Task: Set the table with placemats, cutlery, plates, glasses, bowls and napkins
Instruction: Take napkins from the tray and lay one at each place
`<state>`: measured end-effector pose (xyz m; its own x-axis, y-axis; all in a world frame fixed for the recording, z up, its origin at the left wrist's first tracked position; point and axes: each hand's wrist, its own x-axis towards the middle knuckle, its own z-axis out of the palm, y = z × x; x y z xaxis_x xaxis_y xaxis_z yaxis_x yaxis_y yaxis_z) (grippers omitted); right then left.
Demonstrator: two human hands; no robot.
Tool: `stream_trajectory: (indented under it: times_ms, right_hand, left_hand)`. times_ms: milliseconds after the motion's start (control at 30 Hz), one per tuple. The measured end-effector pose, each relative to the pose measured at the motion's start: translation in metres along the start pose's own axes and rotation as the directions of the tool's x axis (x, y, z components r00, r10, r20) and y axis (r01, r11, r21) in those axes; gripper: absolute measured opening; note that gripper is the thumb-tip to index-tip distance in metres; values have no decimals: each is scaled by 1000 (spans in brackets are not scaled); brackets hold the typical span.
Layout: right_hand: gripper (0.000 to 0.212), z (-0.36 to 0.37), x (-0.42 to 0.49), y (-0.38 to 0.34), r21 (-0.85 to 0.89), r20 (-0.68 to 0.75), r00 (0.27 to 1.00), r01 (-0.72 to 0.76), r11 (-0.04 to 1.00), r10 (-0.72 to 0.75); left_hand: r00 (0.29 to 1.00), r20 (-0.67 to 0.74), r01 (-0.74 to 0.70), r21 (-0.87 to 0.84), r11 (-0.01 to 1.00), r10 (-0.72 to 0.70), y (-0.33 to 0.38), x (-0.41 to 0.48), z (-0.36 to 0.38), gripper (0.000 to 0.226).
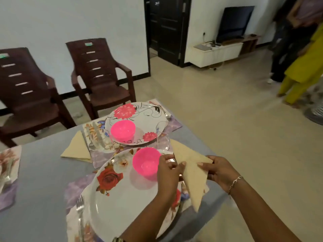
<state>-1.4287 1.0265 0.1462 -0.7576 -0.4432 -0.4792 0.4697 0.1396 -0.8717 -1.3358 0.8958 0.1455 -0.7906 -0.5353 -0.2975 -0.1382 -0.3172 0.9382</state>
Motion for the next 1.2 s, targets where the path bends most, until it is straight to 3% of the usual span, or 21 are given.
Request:
stream_trajectory:
  times_ms: [67,200,400,600,800,867,933,1000,1100,1200]
  right_hand:
    - [9,-16,26,-12,-41,6,1000,0,999,0]
    - [14,-41,62,-22,-182,39,998,-33,983,41]
    - [14,-66,109,-17,-297,27,999,-26,954,35]
    - [29,-74,153,4,-452,12,998,-44,891,56]
    - [15,-73,169,10,-579,-16,1000,-29,815,24]
    - [14,-73,164,6,-742,27,999,48,669,-41]
    - [34,-75,160,5,-939,112,974,170,299,-199]
    - [40,-74,155,10,-940,303,876,340,36,-376]
    - [47,-76,157,30,-836,542,742,524,-162,-394]
    - [44,-77,153,38,-788,615,728,582,-202,-303]
  left_hand:
    - [998,-61,-6,3,1000,6,-8,6,19,32]
    - [991,-132,9,195,981,18,-30,22,50,27]
    - [992,-120,18,457,889,41,-56,53,77,29]
    - [949,-157,-53,776,629,273,-59,69,79,31]
    - [949,49,-98,985,145,312,-77,74,76,36]
    - [959,74,-86,996,32,274,-80,77,80,47]
    - [969,84,-78,996,-32,231,-83,83,84,63]
    - [988,61,-51,996,-73,139,-84,86,88,79]
    - [991,106,-97,989,-110,80,-84,90,93,84]
    - [995,94,-89,986,-138,29,-87,94,92,77]
